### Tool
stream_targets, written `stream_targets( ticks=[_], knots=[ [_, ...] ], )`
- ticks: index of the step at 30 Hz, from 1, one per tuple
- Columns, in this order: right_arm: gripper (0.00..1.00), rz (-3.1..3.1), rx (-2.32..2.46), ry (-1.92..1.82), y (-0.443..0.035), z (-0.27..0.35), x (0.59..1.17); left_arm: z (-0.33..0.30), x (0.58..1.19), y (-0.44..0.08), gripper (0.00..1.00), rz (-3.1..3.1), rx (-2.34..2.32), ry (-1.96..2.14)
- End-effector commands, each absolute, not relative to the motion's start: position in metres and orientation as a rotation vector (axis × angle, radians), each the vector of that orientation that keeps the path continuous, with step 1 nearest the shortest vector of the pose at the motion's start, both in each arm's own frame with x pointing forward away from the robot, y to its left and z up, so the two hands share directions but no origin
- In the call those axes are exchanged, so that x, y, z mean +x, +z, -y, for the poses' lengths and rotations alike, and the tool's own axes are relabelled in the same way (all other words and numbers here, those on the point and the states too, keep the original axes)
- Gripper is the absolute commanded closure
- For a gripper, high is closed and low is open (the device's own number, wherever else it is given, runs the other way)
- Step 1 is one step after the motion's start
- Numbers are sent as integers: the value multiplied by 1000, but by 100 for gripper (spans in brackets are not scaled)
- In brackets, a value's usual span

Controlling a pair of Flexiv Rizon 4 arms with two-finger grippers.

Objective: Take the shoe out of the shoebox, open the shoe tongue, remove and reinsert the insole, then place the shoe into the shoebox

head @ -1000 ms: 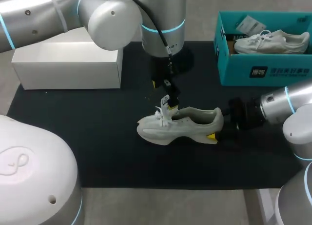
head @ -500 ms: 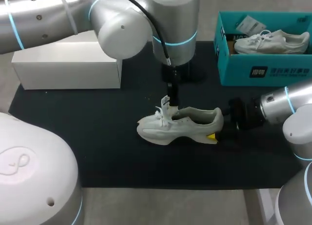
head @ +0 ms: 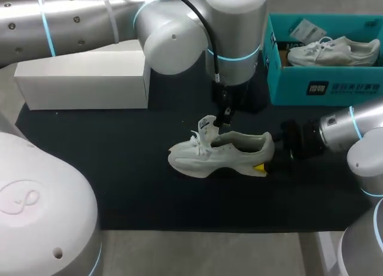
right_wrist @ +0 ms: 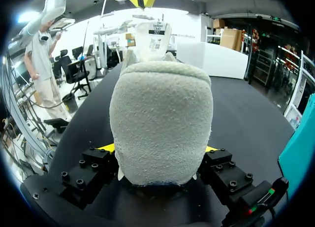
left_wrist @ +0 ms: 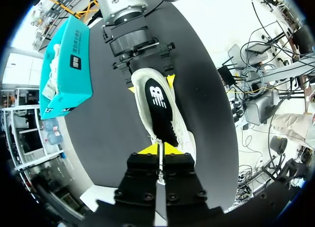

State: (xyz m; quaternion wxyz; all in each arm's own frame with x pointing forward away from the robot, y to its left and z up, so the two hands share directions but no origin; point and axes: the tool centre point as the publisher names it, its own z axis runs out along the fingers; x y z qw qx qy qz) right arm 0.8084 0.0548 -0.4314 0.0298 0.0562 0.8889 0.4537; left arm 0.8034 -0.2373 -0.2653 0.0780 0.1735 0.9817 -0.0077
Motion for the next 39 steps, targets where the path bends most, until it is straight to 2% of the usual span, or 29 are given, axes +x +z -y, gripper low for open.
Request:
stream_targets(
  ticks=[1, 7, 15, 30, 39],
  knots=[
    [100, -2740, 176, 1396, -437, -56, 810, 238, 803, -265, 100, -2939, 522, -21],
    [100, -2740, 176, 1396, -437, -56, 810, 238, 803, -265, 100, -2939, 522, -21],
    [100, -2740, 176, 1396, -437, -56, 810, 264, 810, -313, 100, -2982, 422, -74],
    [100, -2740, 176, 1396, -437, -56, 810, 305, 806, -358, 100, -2934, 452, -101],
    [100, -2740, 176, 1396, -437, -56, 810, 290, 801, -374, 100, -2993, 410, -57]
  ],
)
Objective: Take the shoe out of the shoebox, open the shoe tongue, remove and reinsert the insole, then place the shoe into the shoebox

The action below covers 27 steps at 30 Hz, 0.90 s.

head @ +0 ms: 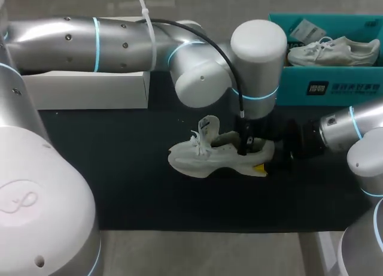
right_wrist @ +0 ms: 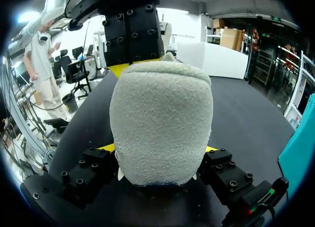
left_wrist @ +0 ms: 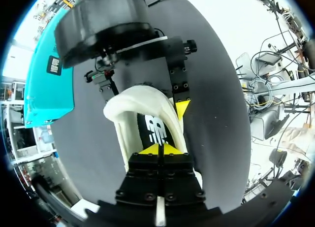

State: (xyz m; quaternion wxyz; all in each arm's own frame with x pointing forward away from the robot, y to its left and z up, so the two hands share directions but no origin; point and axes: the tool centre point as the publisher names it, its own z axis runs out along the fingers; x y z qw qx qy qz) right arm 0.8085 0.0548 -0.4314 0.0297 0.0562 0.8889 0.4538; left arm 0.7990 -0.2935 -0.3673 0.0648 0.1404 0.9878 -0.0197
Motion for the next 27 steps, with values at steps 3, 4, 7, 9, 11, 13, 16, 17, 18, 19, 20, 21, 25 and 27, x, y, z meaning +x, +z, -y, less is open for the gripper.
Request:
stream_targets(
  ticks=[3, 4, 7, 9, 11, 13, 16, 17, 18, 19, 20, 21, 25, 27],
  knots=[
    [100, -2740, 176, 1396, -437, -56, 810, 285, 803, -378, 100, -3009, 387, -51],
    [100, -2740, 176, 1396, -437, -56, 810, 283, 803, -379, 100, -3010, 381, -49],
    [100, -2740, 176, 1396, -437, -56, 810, 278, 803, -381, 100, -3019, 355, -47],
    [100, -2740, 176, 1396, -437, -56, 810, 273, 804, -383, 100, -3024, 334, -41],
    [100, -2740, 176, 1396, -437, -56, 810, 268, 805, -385, 100, -3029, 313, -39],
    [100, -2740, 176, 1396, -437, -56, 810, 263, 806, -388, 100, -3047, 301, -41],
    [100, -2740, 176, 1396, -437, -56, 810, 260, 806, -391, 100, -3079, 319, -51],
    [100, -2740, 176, 1396, -437, -56, 810, 260, 805, -392, 100, -3087, 327, -57],
    [100, -2740, 176, 1396, -437, -56, 810, 260, 803, -393, 100, -3098, 341, -47],
    [100, -2740, 176, 1396, -437, -56, 810, 260, 802, -395, 100, -3108, 348, -52],
    [100, -2740, 176, 1396, -437, -56, 810, 261, 801, -397, 100, -3120, 352, -62],
    [100, -2740, 176, 1396, -437, -56, 810, 261, 799, -398, 100, -3132, 363, -69],
    [100, -2740, 176, 1396, -437, -56, 810, 262, 793, -403, 100, -3195, 380, -152],
    [100, -2740, 176, 1396, -437, -56, 810, 263, 790, -407, 100, -3210, 383, -140]
  ],
)
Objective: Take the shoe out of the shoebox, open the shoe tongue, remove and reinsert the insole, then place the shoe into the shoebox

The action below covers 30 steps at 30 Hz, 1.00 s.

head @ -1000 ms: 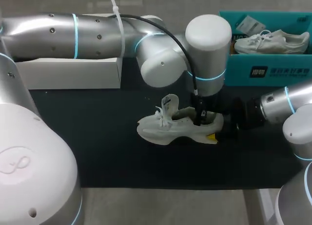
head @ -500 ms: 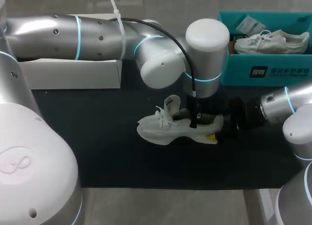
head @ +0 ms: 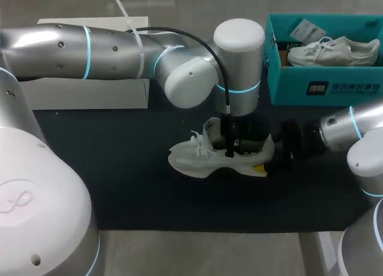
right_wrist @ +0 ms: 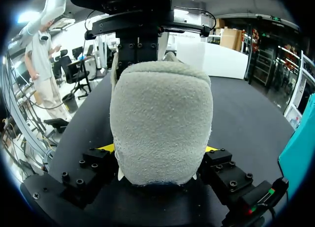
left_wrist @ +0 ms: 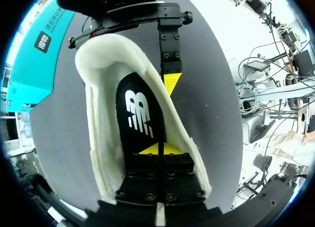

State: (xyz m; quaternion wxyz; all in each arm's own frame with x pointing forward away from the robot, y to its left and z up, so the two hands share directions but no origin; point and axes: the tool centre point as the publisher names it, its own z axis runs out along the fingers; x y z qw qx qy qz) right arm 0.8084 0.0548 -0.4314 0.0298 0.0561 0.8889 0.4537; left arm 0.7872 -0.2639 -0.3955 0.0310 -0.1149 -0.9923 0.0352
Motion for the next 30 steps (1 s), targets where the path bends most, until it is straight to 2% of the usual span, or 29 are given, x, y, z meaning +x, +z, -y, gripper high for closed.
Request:
stream_targets(
  ticks=[1, 3, 5, 7, 14, 30],
  knots=[
    [100, -2740, 176, 1396, -437, -56, 810, 263, 789, -408, 90, 3013, -358, 138],
    [100, -2740, 176, 1396, -437, -56, 810, 263, 786, -411, 68, 3007, -357, 140],
    [100, -2740, 176, 1396, -437, -56, 810, 264, 785, -413, 57, 3002, -360, 140],
    [100, -2740, 176, 1396, -437, -56, 810, 264, 785, -416, 51, 3000, -363, 137],
    [100, -2740, 176, 1396, -437, -56, 810, 268, 793, -429, 57, 3037, -372, 104],
    [100, -2740, 176, 1396, -437, -56, 810, 268, 825, -455, 54, 3263, -261, 64]
  ],
)
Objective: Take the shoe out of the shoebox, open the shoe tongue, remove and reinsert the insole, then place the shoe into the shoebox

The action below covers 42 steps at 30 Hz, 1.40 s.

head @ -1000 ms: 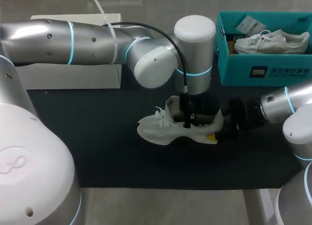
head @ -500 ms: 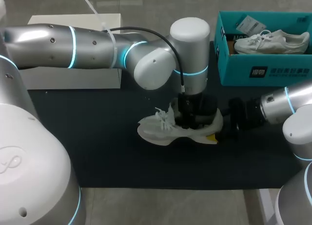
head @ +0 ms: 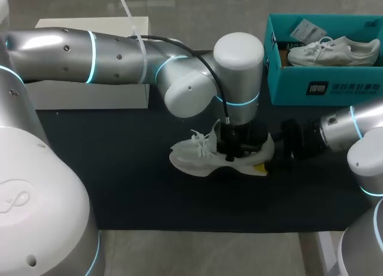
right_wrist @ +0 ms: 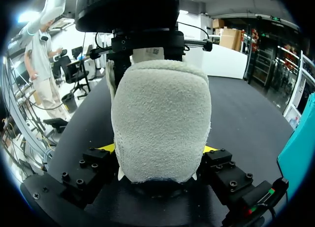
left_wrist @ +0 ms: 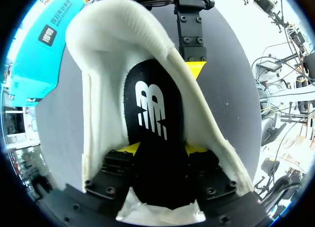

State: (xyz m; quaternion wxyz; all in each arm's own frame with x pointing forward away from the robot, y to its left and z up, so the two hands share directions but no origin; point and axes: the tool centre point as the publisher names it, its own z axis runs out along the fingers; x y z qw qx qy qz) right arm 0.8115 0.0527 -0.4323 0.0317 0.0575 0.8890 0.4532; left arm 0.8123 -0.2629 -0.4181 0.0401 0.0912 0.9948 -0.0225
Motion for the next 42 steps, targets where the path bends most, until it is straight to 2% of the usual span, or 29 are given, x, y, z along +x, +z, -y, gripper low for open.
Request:
stream_targets(
  ticks=[1, 8, 17, 21, 25, 42],
  knots=[
    [100, -2740, 176, 1396, -437, -56, 810, 267, 827, -456, 54, -2995, 223, -70],
    [100, -2740, 176, 1396, -437, -56, 810, 269, 830, -456, 63, -2957, 189, -57],
    [100, -2740, 176, 1396, -437, -56, 810, 271, 823, -457, 85, -2979, 226, -46],
    [100, -2740, 176, 1396, -437, -56, 810, 270, 821, -459, 89, -2995, 232, -37],
    [100, -2740, 176, 1396, -437, -56, 810, 263, 819, -449, 100, -3024, 216, -46],
    [100, -2740, 176, 1396, -437, -56, 810, 260, 812, -397, 100, -3072, 337, -331]
  ],
)
